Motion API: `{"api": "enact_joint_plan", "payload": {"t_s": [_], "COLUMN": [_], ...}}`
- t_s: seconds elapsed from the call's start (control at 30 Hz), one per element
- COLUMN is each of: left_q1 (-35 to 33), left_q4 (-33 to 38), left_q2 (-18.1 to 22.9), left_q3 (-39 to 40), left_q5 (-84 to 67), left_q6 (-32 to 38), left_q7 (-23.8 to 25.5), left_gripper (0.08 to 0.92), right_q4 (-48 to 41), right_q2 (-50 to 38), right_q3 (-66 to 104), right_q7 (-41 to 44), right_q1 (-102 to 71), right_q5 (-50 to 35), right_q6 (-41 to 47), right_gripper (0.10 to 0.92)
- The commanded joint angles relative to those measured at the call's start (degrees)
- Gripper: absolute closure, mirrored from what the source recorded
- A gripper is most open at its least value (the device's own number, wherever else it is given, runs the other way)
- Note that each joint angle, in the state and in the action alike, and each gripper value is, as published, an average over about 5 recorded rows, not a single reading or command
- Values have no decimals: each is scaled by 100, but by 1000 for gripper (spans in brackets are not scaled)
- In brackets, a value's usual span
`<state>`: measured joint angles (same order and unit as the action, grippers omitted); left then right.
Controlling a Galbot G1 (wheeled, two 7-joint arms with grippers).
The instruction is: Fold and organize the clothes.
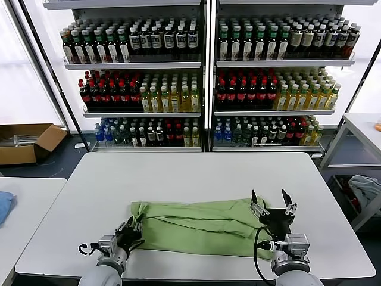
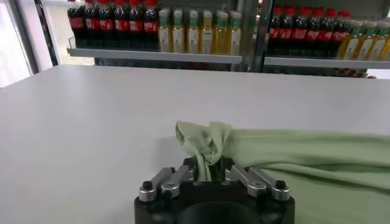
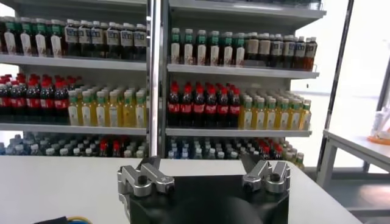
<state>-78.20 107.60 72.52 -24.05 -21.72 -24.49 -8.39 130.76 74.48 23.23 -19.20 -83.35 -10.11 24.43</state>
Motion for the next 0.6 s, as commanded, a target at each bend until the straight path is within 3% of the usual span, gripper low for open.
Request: {"api": "enact_joint_plan", "payload": {"t_s": [0.03, 0.2, 0.47, 0.6], "left_q1": [73, 343, 728, 817], "left_q4": [-130, -178, -953, -1358], "left_q2": [-15, -438, -2357, -2944], "left_q3": [-153, -862, -2636, -3097], "left_q5": [-17, -117, -624, -662], "left_q6": [84, 193, 338, 379], "left_q7": [-5, 50, 311, 405], "left_gripper": [822, 906, 906, 906], "right_q4": [-3, -48, -166, -202], "right_q2": [-10, -55, -59, 4], "right_q3": [-27, -61, -237, -313], "right_q7": [-18, -51, -116, -148], "right_q1": [34, 149, 447, 508], "right_q5": [6, -23, -56, -51], "right_q6": [0, 34, 112, 116], "right_gripper": [203, 203, 203, 203]}}
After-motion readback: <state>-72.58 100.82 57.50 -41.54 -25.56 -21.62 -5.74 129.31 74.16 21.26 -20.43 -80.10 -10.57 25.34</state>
